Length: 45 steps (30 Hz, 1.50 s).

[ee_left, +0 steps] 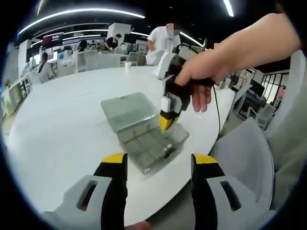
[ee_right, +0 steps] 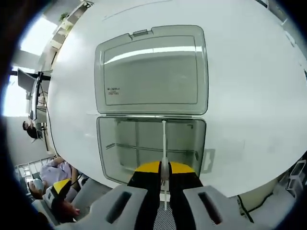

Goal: Insert the divider into the dual guide fixture by aligning both edges with the guide slots and pushing it downward to the bottom, including one-sided entry, uneven engagement, binding, and posture correction.

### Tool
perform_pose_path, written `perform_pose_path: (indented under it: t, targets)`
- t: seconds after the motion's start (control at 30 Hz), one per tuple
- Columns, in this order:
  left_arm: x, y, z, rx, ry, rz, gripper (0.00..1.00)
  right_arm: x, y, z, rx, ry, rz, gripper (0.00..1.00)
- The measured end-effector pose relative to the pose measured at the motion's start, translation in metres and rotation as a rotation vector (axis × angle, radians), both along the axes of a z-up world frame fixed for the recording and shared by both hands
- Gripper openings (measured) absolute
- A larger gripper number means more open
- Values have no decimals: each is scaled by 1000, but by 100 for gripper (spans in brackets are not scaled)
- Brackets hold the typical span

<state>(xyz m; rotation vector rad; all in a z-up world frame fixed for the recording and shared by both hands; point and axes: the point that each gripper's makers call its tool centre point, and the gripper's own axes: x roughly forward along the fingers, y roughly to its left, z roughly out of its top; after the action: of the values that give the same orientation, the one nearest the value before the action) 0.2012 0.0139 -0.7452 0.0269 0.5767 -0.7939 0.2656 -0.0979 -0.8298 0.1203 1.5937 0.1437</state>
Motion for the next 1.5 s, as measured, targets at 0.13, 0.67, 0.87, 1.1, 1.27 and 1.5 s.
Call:
perform_pose_path:
  t: [0.13,0.67,0.87,1.1,1.27,1.5]
  targets:
    - [1,1,-1,0,1,2,51,-4,2,3,0,5,1,0]
    - [3,1,-3,-3,1,5,51,0,-5,-2,-13,16,-9,0]
    - [3,2,-2,-4,0,7,51,-1,-3,-4,-9,18,-6,0]
    - [3,2,-1,-5,-1,8,51,-4,-1,-4,-14,22,0,0]
    - [2,2,0,-6,-2,10,51,-1,0,-6,-19,21,6,0]
    - [3,2,0,-5,-4,9,51,-7,1,3,-12,13,9,0]
